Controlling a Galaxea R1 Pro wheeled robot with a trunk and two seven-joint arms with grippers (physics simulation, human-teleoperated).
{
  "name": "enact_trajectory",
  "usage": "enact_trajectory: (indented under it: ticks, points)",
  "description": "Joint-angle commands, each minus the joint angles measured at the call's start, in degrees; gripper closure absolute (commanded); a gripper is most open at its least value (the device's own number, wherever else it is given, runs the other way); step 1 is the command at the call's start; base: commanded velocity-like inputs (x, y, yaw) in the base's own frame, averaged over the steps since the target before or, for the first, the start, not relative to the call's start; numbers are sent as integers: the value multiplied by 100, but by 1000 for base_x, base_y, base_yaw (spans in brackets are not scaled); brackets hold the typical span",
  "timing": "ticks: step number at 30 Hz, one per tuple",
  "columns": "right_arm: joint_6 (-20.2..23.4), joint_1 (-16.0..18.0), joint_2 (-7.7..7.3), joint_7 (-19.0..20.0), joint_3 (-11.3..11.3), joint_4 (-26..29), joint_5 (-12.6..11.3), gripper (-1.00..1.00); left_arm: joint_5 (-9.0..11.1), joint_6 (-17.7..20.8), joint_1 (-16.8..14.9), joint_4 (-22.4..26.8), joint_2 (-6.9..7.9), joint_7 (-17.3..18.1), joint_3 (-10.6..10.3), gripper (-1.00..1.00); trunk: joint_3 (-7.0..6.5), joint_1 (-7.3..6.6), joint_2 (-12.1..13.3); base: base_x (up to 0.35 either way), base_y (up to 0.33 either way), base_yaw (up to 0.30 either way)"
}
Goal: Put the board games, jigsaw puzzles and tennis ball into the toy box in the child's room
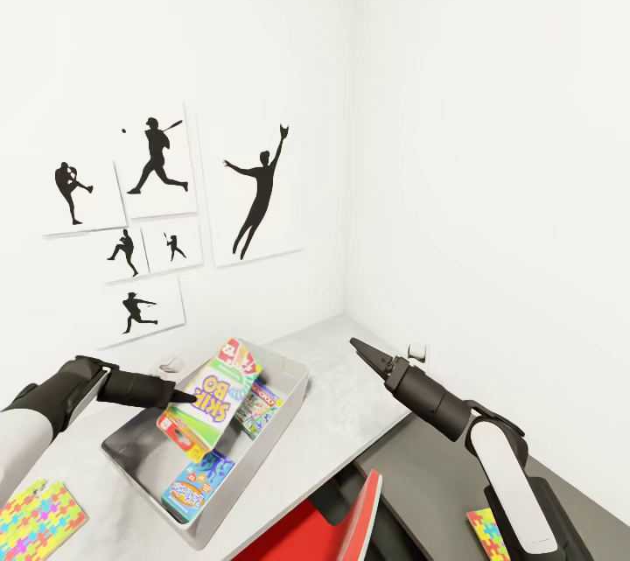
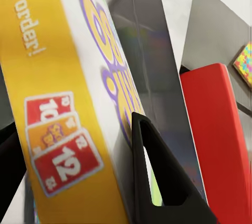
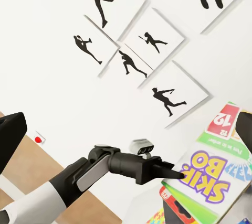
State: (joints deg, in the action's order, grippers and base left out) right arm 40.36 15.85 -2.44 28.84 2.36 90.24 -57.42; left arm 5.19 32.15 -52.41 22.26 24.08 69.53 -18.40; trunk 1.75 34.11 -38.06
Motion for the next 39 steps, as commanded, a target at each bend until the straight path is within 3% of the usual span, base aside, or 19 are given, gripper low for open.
enact_trajectory:
  ticks: [1,14,18,22,28,39]
  points:
    - [24,6,-3,-2,1,0,-24,-100,53,53,-3,4,8,64,-41,100,11,2,-10,0,0,0]
    - [24,6,-3,4,-3,2,-24,-100,44,51,10,-3,16,291,-72,100,11,2,-10,0,0,0]
    - [24,6,-3,5,-2,1,-24,-100,50,55,11,-3,-2,303,-363,100,11,2,-10,0,0,0]
    - [30,6,-3,9,-6,2,-24,-100,52,55,11,-7,-73,298,-455,100,11,2,-10,0,0,0]
    - [33,6,-11,37,-8,1,-24,-100,45,51,11,-253,-247,248,-479,100,11,2,-10,0,0,0]
    - [33,6,-11,16,-11,2,-24,-100,44,27,11,-284,-263,219,-483,100,11,2,-10,0,0,0]
